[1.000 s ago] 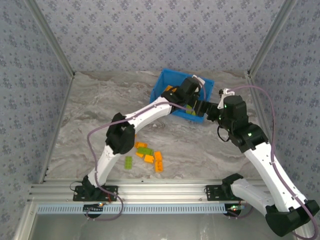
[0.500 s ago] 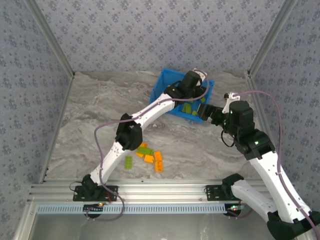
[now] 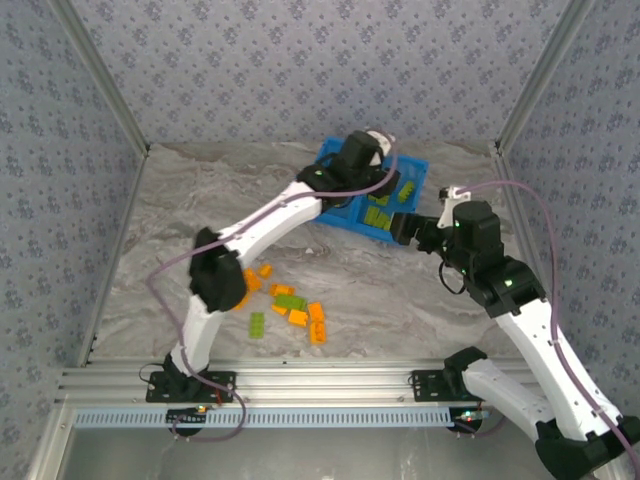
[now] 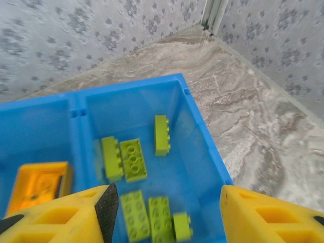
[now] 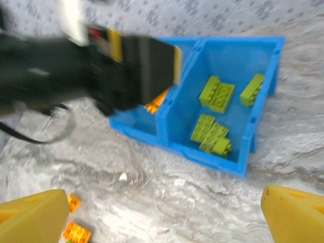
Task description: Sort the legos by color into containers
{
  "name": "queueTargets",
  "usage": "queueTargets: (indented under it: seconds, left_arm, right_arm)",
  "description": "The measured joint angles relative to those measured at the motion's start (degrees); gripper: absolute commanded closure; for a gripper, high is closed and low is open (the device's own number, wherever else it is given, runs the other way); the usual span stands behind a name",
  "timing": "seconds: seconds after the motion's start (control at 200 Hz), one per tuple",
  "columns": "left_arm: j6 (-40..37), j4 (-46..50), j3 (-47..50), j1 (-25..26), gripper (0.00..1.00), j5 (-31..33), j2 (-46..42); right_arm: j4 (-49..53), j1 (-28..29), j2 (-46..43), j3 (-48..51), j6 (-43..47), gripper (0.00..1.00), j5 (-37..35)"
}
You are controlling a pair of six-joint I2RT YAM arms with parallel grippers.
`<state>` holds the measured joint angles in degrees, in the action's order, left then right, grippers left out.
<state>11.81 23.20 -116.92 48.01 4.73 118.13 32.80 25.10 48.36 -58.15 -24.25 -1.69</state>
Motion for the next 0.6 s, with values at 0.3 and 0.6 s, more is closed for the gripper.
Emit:
queueTargets:
  seconds: [0.3, 0.6]
  left_arm:
    - [1.2, -2.4, 34.93, -7.19, 0.33, 2.56, -36.57]
    - [3.52, 3.98, 62.84, -6.54, 0.13, 4.22, -60.37]
  right_arm:
    - [-0.2, 17.99, 13.16, 3.72, 2.67, 0.0, 3.5]
    - [-2.25, 29.64, 33.99, 4.13, -0.92, 0.21, 6.62]
